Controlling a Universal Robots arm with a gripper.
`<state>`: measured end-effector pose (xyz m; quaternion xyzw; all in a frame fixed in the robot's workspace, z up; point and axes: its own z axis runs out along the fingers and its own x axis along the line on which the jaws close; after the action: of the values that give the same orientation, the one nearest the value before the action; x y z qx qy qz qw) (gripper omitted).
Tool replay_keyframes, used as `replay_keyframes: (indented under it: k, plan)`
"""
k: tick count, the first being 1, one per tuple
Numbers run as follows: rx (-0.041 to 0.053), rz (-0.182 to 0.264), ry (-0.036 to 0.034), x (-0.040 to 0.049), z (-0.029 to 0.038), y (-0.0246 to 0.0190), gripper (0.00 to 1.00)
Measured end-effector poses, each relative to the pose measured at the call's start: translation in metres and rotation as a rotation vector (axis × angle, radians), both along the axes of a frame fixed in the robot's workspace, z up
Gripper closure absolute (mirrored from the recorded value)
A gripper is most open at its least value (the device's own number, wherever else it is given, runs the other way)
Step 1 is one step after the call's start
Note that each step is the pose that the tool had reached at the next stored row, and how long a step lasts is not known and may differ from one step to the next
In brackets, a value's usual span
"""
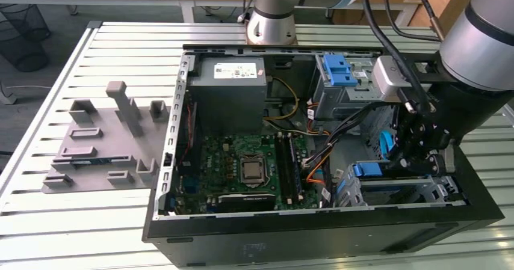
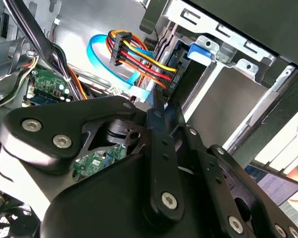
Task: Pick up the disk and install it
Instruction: 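Insert the second disk wire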
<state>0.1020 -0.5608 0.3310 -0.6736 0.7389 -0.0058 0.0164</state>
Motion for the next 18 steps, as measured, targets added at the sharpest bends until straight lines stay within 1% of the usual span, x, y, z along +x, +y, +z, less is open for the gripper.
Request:
replay_keyframes:
  k: [7, 10, 13, 14, 18]
  plan:
    - [0.0004, 0.0, 0.0, 0.0, 0.0085, 0.0, 0.76]
    - [0.0004, 0.0, 0.0, 0.0, 0.0102, 0.0, 0.76]
    - [0.0007, 0.0, 0.0, 0.0, 0.0106, 0.0, 0.78]
    - [0.0006, 0.0, 0.0, 0.0, 0.0107, 0.0, 0.85]
    - [0.0004, 0.0, 0.0, 0.0, 0.008, 0.0, 0.85]
